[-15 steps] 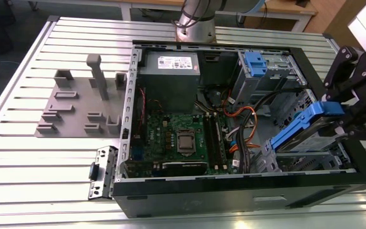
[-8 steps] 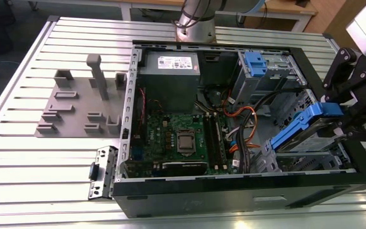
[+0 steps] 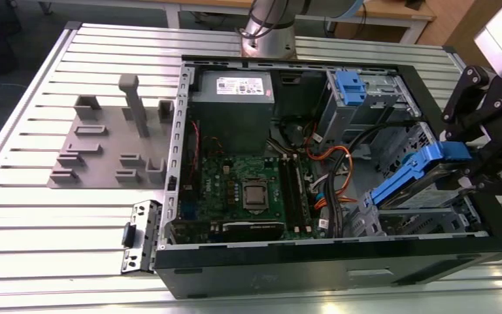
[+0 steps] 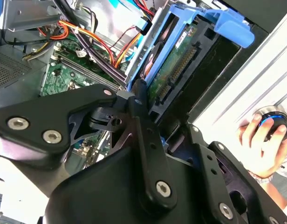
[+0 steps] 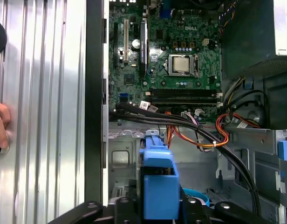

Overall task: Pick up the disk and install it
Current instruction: 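Insert the disk into the insertion slot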

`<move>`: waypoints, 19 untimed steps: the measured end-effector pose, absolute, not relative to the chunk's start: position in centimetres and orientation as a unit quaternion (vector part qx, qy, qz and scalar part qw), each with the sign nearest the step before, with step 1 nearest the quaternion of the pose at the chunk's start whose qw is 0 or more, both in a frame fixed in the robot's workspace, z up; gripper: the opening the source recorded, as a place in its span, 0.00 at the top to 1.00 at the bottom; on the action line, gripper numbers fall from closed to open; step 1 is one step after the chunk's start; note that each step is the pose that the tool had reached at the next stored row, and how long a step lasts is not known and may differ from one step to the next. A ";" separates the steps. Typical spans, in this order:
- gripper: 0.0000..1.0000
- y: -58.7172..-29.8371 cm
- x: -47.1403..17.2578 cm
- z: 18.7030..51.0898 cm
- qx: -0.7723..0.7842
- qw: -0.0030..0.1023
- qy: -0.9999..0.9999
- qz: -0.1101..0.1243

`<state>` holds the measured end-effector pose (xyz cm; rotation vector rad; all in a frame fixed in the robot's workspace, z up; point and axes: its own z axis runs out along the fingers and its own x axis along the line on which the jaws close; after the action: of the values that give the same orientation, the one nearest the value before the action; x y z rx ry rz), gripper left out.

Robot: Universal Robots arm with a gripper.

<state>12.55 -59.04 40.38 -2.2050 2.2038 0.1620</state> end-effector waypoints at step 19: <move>0.90 -59.0 12.5 40.3 -0.706 0.010 0.706 0.052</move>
<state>12.55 -59.04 40.32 -2.2048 2.2036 0.1624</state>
